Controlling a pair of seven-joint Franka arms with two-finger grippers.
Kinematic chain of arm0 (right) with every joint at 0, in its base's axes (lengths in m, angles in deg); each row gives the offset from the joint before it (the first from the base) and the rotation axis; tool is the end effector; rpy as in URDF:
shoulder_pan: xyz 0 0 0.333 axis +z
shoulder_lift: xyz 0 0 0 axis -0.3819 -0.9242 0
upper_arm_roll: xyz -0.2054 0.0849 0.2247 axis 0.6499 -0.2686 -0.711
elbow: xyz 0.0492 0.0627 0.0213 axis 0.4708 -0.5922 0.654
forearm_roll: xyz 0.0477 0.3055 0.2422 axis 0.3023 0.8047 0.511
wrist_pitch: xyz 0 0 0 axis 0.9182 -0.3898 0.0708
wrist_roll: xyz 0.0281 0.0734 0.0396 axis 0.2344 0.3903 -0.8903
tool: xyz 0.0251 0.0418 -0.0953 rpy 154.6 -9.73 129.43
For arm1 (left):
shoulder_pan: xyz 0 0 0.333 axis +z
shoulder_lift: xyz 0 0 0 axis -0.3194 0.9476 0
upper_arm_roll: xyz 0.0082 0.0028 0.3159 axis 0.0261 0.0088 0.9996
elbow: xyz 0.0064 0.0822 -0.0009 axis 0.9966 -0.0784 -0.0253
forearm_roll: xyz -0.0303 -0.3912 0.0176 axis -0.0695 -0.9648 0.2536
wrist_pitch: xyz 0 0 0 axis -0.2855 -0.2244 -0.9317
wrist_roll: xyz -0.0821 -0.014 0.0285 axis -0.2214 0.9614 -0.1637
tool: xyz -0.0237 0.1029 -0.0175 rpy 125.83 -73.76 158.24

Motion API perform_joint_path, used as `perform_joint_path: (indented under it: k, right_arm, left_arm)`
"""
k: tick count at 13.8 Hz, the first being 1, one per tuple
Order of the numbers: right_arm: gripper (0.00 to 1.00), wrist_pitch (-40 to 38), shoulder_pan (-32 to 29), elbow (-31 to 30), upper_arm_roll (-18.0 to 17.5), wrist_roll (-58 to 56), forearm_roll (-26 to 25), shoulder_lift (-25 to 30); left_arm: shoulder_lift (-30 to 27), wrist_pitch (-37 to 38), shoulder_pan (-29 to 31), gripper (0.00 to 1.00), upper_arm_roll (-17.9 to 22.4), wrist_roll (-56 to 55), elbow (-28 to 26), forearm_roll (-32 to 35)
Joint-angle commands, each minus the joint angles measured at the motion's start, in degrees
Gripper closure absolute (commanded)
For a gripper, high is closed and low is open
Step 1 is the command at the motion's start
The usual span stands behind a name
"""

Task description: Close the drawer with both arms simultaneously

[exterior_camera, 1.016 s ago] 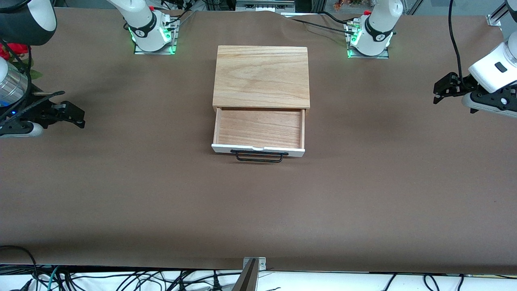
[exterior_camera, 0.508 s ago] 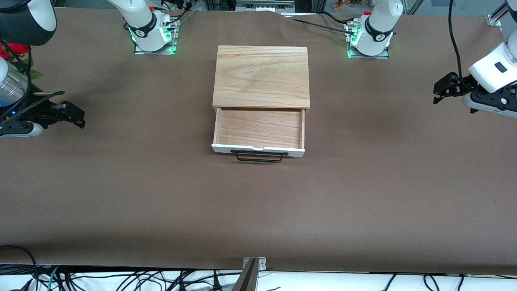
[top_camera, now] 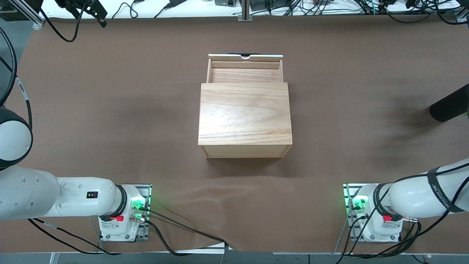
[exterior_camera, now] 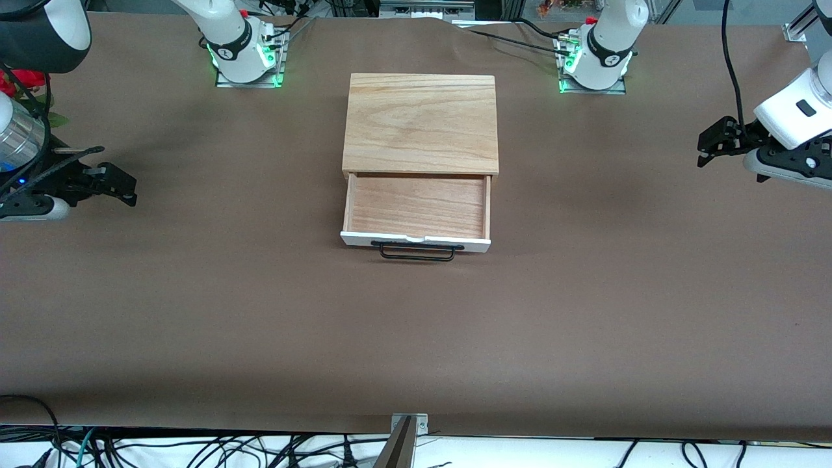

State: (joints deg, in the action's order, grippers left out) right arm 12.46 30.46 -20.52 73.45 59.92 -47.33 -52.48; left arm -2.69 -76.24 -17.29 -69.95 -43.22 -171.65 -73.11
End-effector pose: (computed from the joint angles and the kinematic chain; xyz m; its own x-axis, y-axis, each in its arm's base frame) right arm 0.6069 0.0312 0.5758 0.9977 0.0488 0.0472 0.0461 -0.9974 0.0550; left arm 0.5520 -0.0119 0.5936 0.9599 -0.2791 -0.0270 -0.2800 -0.9590 -0.0445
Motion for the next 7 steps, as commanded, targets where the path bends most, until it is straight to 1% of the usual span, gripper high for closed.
perform_joint_path:
  k: [1,7]
  right_arm:
    - [0.0,-0.4,0.1,0.6,-0.2,0.8,-0.6,0.0]
    - [0.0,-0.4,0.1,0.6,-0.2,0.9,-0.6,0.0]
  left_arm:
    - [0.6,0.9,0.2,0.0,-0.1,0.0,1.4,-1.3]
    - [0.5,0.9,0.2,0.0,-0.1,-0.2,1.4,-1.2]
